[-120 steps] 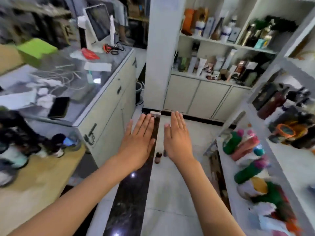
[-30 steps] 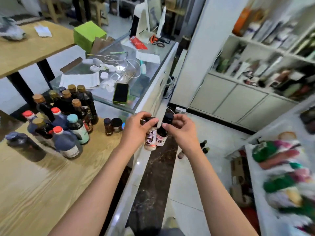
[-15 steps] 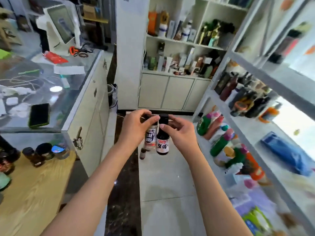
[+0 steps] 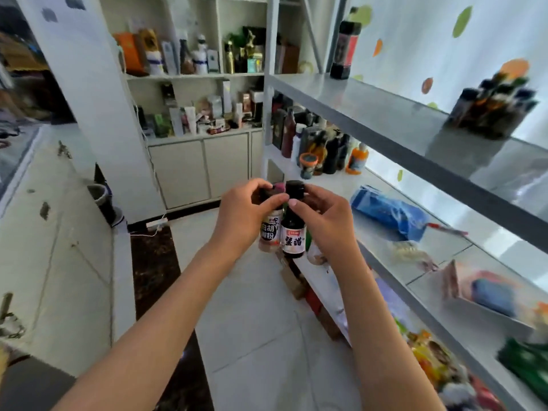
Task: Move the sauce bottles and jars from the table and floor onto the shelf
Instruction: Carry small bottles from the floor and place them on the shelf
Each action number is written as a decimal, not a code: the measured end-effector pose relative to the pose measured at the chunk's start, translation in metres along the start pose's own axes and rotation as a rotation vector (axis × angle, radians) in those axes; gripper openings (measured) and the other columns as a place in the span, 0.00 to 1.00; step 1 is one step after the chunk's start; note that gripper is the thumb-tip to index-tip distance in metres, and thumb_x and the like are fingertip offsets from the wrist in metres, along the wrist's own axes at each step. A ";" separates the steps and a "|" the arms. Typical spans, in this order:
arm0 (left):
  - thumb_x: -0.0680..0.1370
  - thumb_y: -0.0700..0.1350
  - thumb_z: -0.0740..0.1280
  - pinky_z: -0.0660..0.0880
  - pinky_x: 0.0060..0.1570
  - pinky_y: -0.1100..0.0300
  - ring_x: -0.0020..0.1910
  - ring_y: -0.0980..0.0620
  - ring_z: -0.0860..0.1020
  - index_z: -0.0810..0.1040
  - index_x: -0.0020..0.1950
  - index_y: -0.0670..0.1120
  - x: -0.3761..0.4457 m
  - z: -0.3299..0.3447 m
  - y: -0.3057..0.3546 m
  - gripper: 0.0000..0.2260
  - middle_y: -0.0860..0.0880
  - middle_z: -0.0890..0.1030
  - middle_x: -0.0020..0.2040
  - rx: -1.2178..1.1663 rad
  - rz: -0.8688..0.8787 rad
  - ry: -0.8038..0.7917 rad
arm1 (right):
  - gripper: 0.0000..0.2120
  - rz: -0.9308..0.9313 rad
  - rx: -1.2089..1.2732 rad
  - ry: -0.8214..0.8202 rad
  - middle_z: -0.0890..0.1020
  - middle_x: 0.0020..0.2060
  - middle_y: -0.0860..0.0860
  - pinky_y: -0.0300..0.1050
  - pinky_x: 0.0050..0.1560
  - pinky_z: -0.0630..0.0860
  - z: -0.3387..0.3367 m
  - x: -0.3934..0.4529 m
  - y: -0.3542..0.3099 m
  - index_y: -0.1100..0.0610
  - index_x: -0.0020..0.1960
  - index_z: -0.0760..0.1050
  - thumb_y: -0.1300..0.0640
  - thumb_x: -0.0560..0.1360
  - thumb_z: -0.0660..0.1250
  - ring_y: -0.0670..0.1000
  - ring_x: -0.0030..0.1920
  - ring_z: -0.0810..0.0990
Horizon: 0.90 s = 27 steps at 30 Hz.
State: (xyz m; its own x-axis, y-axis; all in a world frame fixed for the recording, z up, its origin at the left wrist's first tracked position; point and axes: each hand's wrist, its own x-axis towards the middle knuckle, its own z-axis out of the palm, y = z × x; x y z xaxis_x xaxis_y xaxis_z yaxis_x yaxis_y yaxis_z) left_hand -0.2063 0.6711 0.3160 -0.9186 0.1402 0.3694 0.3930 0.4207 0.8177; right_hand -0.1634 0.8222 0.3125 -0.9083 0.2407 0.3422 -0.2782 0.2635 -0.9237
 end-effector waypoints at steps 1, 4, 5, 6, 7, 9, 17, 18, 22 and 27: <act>0.73 0.54 0.73 0.72 0.40 0.73 0.42 0.63 0.77 0.79 0.49 0.51 0.005 0.012 0.008 0.09 0.58 0.79 0.42 -0.008 0.016 0.001 | 0.13 -0.011 -0.010 0.012 0.86 0.44 0.44 0.37 0.47 0.81 -0.013 0.004 0.003 0.54 0.58 0.82 0.62 0.74 0.73 0.43 0.46 0.85; 0.72 0.54 0.74 0.75 0.42 0.67 0.43 0.60 0.79 0.80 0.50 0.48 0.023 0.052 0.030 0.13 0.54 0.81 0.44 -0.039 0.045 0.002 | 0.14 -0.038 -0.014 0.033 0.85 0.43 0.39 0.31 0.44 0.78 -0.057 0.021 0.009 0.53 0.59 0.82 0.64 0.75 0.72 0.39 0.45 0.84; 0.72 0.55 0.74 0.76 0.43 0.66 0.43 0.59 0.79 0.80 0.51 0.48 0.029 0.064 0.037 0.14 0.53 0.81 0.44 -0.041 0.056 -0.004 | 0.14 -0.046 -0.019 0.045 0.85 0.43 0.40 0.32 0.44 0.78 -0.071 0.027 0.011 0.54 0.59 0.82 0.64 0.75 0.72 0.39 0.46 0.85; 0.72 0.55 0.74 0.76 0.43 0.65 0.44 0.60 0.79 0.80 0.51 0.48 0.033 0.073 0.043 0.14 0.53 0.81 0.45 -0.042 0.071 -0.012 | 0.14 -0.051 -0.025 0.058 0.86 0.43 0.42 0.33 0.45 0.79 -0.081 0.031 0.013 0.54 0.59 0.82 0.63 0.75 0.72 0.40 0.46 0.85; 0.72 0.55 0.74 0.77 0.43 0.65 0.44 0.61 0.79 0.80 0.51 0.48 0.040 0.086 0.053 0.14 0.53 0.81 0.45 -0.043 0.089 -0.024 | 0.14 -0.065 -0.035 0.073 0.86 0.44 0.43 0.34 0.46 0.80 -0.098 0.038 0.014 0.53 0.59 0.82 0.63 0.75 0.72 0.40 0.46 0.85; 0.73 0.54 0.73 0.77 0.43 0.65 0.45 0.60 0.79 0.80 0.52 0.48 0.052 0.103 0.066 0.13 0.53 0.81 0.46 -0.055 0.111 -0.035 | 0.14 -0.089 -0.054 0.079 0.86 0.44 0.43 0.35 0.47 0.80 -0.117 0.048 0.014 0.49 0.58 0.82 0.62 0.75 0.72 0.41 0.47 0.85; 0.73 0.51 0.74 0.75 0.43 0.71 0.43 0.67 0.78 0.79 0.53 0.47 0.112 0.178 0.125 0.13 0.54 0.81 0.46 -0.199 0.193 -0.097 | 0.12 -0.128 -0.157 0.248 0.87 0.45 0.45 0.54 0.53 0.82 -0.202 0.103 0.013 0.46 0.56 0.82 0.57 0.74 0.71 0.45 0.48 0.85; 0.73 0.51 0.73 0.75 0.44 0.69 0.44 0.65 0.78 0.79 0.54 0.47 0.121 0.186 0.130 0.13 0.53 0.82 0.46 -0.203 0.210 -0.105 | 0.13 -0.129 -0.157 0.276 0.87 0.45 0.46 0.54 0.53 0.82 -0.211 0.110 0.013 0.46 0.56 0.82 0.59 0.75 0.71 0.46 0.48 0.85; 0.73 0.51 0.74 0.78 0.44 0.64 0.45 0.64 0.79 0.79 0.54 0.48 0.164 0.225 0.146 0.13 0.54 0.81 0.47 -0.268 0.264 -0.147 | 0.13 -0.138 -0.206 0.394 0.87 0.45 0.47 0.54 0.52 0.82 -0.240 0.142 0.021 0.48 0.58 0.82 0.60 0.75 0.70 0.47 0.48 0.85; 0.75 0.51 0.72 0.72 0.41 0.77 0.44 0.67 0.77 0.77 0.53 0.51 0.222 0.281 0.154 0.10 0.59 0.79 0.46 -0.352 0.349 -0.251 | 0.11 -0.133 -0.327 0.511 0.87 0.44 0.47 0.56 0.52 0.81 -0.275 0.181 0.039 0.50 0.55 0.81 0.61 0.75 0.70 0.47 0.47 0.85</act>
State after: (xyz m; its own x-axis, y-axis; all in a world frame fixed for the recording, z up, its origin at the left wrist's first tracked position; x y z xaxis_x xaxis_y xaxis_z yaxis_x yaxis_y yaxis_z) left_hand -0.3610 1.0186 0.4004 -0.6959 0.4448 0.5638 0.6264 -0.0078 0.7795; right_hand -0.2530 1.1330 0.3860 -0.5854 0.5817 0.5647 -0.1950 0.5751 -0.7945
